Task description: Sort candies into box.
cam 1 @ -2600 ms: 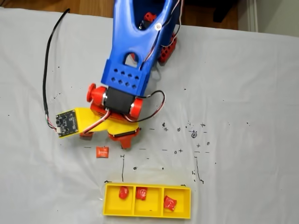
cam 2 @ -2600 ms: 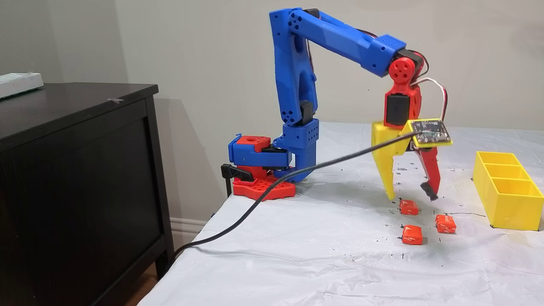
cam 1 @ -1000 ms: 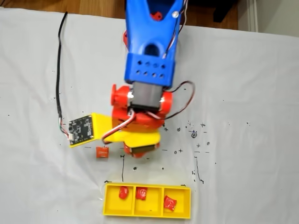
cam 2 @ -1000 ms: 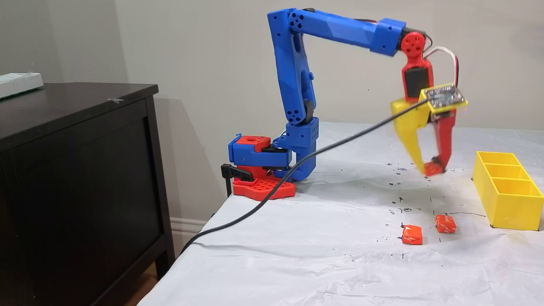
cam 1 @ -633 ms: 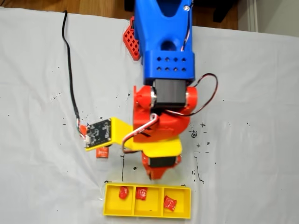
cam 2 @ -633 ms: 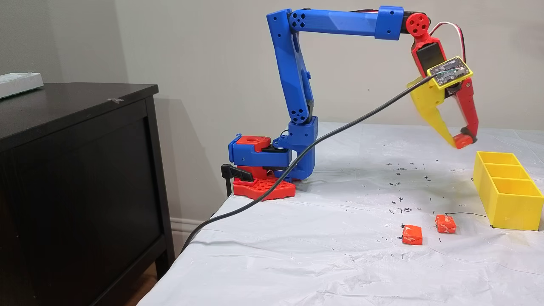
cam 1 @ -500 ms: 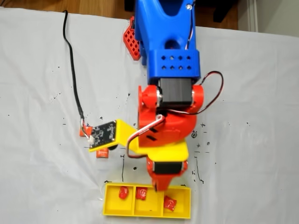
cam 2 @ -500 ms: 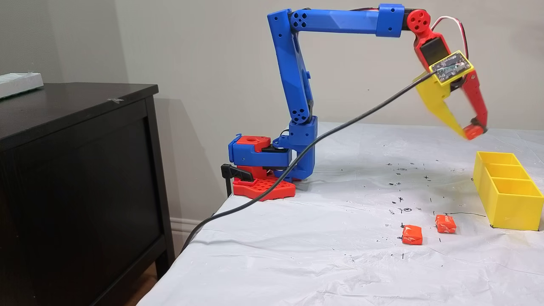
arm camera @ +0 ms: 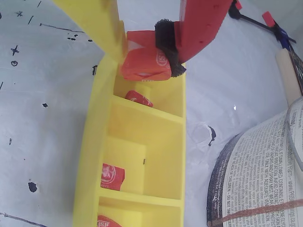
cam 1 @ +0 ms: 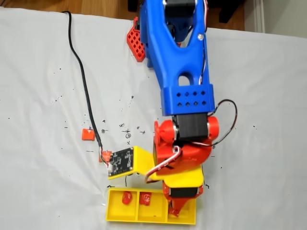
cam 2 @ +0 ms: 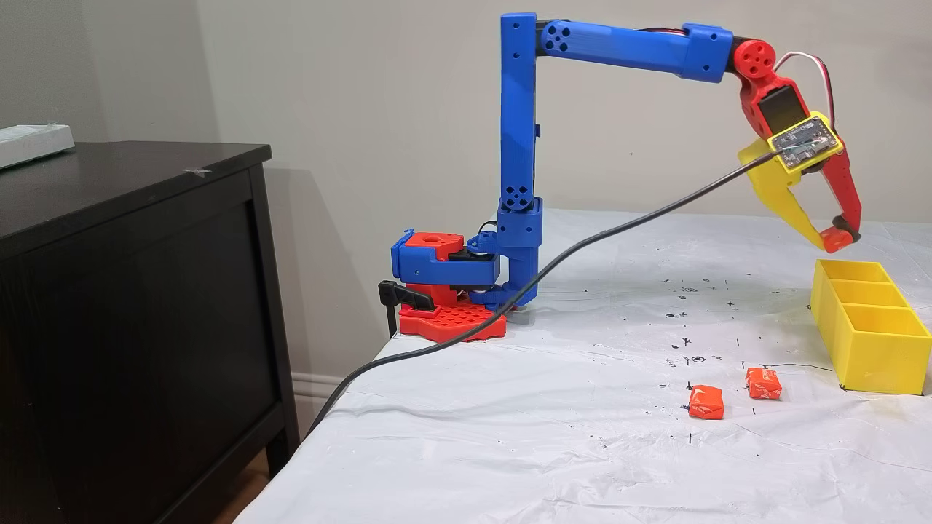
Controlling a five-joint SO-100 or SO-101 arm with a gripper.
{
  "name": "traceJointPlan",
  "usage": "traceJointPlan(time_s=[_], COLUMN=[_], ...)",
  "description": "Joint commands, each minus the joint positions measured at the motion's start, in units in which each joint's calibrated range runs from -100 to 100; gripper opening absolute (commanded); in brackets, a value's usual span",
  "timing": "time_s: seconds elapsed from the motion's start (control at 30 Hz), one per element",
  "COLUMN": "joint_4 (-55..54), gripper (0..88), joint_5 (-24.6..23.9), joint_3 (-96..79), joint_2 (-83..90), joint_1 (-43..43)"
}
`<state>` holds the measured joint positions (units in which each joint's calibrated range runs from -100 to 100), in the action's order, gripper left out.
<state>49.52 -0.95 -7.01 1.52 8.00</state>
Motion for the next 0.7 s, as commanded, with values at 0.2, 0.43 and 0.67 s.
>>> traceJointPlan(time_s=[0.2, 0.43, 0.67], joint_4=[-1.7, -2.8, -3.5], gripper=[0.6, 0.7, 1.8], joint_5=[0.1, -0.1, 0.0], joint_3=[6.4, 6.3, 6.0], joint_2=[-0.8, -1.8, -1.8], joint_1=[1.4, 1.9, 1.9])
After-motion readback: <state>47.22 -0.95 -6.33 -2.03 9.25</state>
